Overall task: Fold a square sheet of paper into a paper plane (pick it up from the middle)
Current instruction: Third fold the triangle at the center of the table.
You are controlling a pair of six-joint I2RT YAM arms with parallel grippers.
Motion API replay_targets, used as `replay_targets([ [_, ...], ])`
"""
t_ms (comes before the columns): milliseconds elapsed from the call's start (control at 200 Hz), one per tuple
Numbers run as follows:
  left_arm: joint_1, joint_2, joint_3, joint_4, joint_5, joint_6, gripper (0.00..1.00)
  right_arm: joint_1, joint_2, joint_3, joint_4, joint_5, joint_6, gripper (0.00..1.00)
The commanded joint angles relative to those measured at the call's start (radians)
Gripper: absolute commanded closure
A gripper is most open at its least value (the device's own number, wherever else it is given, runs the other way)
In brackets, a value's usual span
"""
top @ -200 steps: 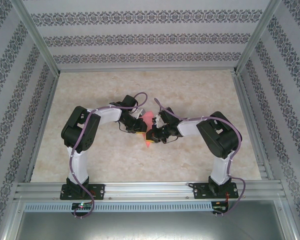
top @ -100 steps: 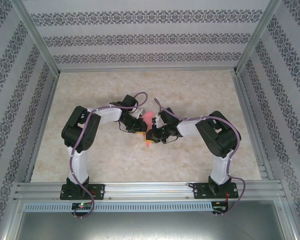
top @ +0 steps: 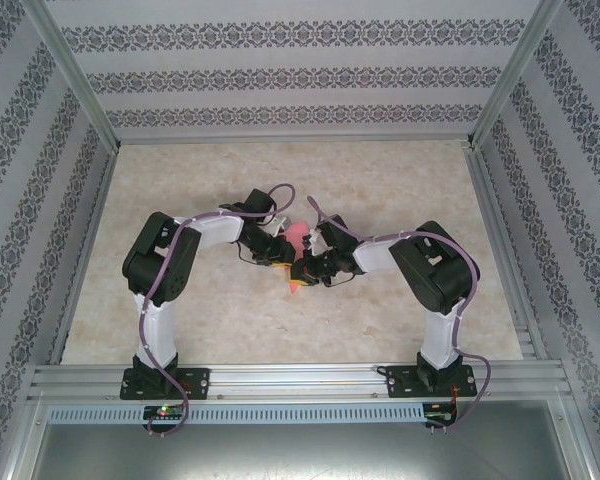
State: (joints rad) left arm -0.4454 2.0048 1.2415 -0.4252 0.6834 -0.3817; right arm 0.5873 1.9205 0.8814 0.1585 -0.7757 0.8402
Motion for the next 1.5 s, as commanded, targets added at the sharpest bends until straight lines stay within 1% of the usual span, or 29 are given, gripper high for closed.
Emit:
replay_targets([
  [0, -0.006, -0.01, 0.01, -0.08, -0.12, -0.001, 0.72, 0.016, 0.04, -0.02, -0.013, 0.031, -0.015, 0.96],
  [185, 0.001, -0.05, 0.025, -0.089, -0.123, -0.01, 0.71, 0.015, 0.038, -0.031, -0.015, 0.033, -0.021, 0.96],
  [565, -0.001, -0.058, -0.025, 0.011, 0.038, -0.083, 0.73, 0.015, 0.034, -0.041, 0.004, 0.027, -0.016, 0.97],
  [859, 0.001, -0.024, -0.057, 0.023, 0.053, -0.086, 0.76, 0.014, 0.022, -0.042, 0.007, 0.027, -0.013, 0.97],
  [959, 0.001, -0.005, -0.058, 0.004, 0.033, -0.064, 0.77, 0.013, 0.017, -0.044, 0.006, 0.026, -0.012, 0.97],
  [1134, 0.0, 0.025, -0.062, -0.013, 0.001, -0.042, 0.81, 0.008, -0.007, -0.045, 0.009, 0.023, -0.006, 0.96],
  [1229, 0.001, 0.041, -0.055, -0.041, -0.044, -0.019, 0.88, 0.003, -0.021, -0.042, 0.011, 0.019, 0.0, 0.95],
  [1499, 0.002, 0.082, -0.047, -0.087, -0.191, 0.021, 0.9, 0.001, -0.046, -0.059, 0.031, 0.012, 0.017, 0.93],
])
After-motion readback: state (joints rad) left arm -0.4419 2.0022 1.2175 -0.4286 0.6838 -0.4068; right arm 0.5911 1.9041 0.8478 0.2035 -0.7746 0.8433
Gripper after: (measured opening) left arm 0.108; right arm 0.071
